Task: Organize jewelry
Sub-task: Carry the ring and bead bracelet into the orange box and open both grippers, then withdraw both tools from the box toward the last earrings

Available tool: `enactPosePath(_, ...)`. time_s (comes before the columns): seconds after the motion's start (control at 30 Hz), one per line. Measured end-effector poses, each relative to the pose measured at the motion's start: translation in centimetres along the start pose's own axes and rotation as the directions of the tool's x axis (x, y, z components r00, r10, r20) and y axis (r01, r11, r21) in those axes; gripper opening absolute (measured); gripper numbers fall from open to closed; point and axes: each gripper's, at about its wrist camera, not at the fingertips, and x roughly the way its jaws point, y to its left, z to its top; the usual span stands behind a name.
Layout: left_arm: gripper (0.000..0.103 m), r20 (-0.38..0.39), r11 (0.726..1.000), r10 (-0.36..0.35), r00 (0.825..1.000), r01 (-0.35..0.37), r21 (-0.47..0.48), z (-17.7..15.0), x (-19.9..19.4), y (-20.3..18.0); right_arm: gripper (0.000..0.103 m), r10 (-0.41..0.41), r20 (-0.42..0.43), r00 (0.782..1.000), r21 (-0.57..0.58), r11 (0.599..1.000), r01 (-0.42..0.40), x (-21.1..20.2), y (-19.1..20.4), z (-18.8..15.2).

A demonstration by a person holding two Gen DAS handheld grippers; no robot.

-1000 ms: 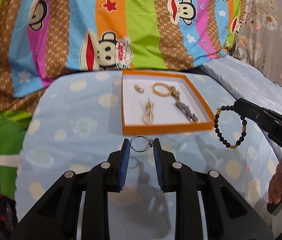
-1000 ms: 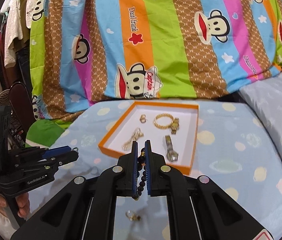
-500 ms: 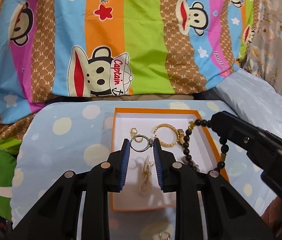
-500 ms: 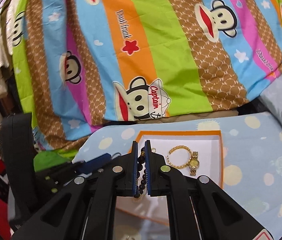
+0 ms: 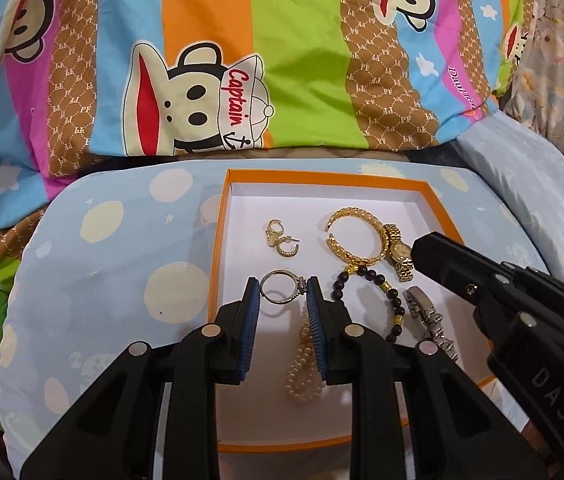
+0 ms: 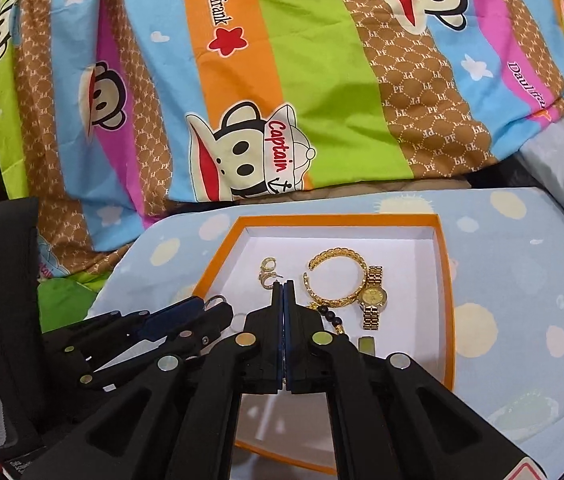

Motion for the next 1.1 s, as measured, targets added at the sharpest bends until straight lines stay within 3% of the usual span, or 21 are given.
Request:
enactPosePath(0.3, 0.024, -0.032, 1.0, -0.008, 0.999, 0.008, 0.009, -0.3, 1.2, -0.2, 0.0, -0.021, -0.005, 1.0, 0.008, 1.0, 0.021, 0.3, -0.6, 0.1)
enactPosePath(0.43, 0.04, -0.025, 1.0, 0.002, 1.0, -0.002, 0.01, -0.3, 1.2, -0.3, 0.0, -0.025, -0.008, 1.0, 0.011, 1.0, 0.025, 0.4, -0.8, 0.0)
enactPosePath(0.8, 0.041, -0.019, 1.0, 0.009, 1.0, -0.009, -0.024, -0.1, 0.7, 0.4, 0.001, -0.035, -0.003, 0.999, 0.0, 0.999, 0.035, 0.2, -0.7, 0.0)
enactPosePath(0.87, 0.042, -0.018, 0.999, 0.004, 1.0, -0.005, -0.041, 0.0, 0.0, 0.8, 0.002, -0.043, 0.007, 0.999, -0.009, 0.999, 0.043, -0.5, -0.5, -0.1)
enactPosePath(1.03, 0.057, 0.039, 0.998, 0.005, 0.999, -0.002, -0.061, -0.8, -3.7, 1.7, 0.007, -0.047, 0.025, 0.999, -0.062, 0.997, 0.048, -3.6, 0.2, -1.4)
enactPosePath(1.1, 0.062, 0.057, 0.998, 0.016, 0.998, -0.013, -0.055, -1.8, -5.5, 1.9, 0.015, -0.043, 0.018, 0.999, -0.073, 0.996, 0.044, -5.1, 0.2, -2.5)
